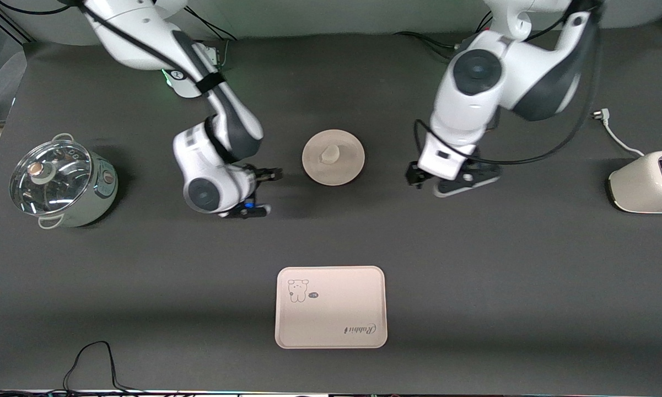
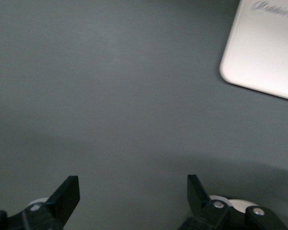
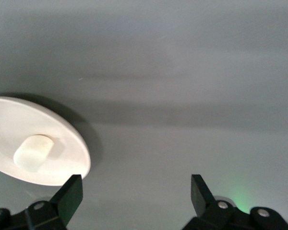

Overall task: Place bun in plate and plate on tray
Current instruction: 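Withdraw the left gripper while the right gripper reaches the plate rim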

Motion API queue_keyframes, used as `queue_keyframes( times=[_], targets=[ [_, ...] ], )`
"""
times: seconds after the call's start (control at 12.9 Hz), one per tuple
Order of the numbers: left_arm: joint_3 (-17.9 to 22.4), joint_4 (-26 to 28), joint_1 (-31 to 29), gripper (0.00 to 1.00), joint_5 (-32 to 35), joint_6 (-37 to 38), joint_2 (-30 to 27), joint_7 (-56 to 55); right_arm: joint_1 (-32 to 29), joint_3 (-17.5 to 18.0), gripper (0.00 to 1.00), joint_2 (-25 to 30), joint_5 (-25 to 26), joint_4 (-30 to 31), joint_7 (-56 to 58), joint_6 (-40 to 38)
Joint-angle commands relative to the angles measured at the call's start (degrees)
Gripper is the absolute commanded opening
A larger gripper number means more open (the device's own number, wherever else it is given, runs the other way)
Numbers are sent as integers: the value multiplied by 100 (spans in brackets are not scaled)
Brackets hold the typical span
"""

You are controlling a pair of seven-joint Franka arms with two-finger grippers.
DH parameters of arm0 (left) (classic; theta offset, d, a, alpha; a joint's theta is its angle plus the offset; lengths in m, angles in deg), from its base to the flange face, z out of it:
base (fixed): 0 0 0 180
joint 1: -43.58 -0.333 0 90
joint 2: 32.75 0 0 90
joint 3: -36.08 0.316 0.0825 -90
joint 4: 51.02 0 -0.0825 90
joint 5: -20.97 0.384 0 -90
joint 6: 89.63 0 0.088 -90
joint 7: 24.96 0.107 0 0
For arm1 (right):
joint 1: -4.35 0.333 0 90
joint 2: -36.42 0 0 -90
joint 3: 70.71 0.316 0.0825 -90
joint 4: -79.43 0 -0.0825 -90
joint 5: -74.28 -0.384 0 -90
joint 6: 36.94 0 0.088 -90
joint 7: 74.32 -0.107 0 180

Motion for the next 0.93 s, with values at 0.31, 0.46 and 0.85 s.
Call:
queue_keyframes(
  times=[0.31, 0.46, 0.85],
  targets=[
    [890, -159, -921, 100, -626, 601, -581, 2464, 1232, -76, 100, -27, -437, 759, -1280, 1817],
    [1295, -177, -877, 100, -626, 618, -625, 2800, 1383, -76, 100, -132, -437, 822, -1291, 2041],
    [1867, -186, -860, 100, -618, 996, -923, 3610, 1568, -76, 98, -185, -402, 1243, -1248, 2674]
  ],
)
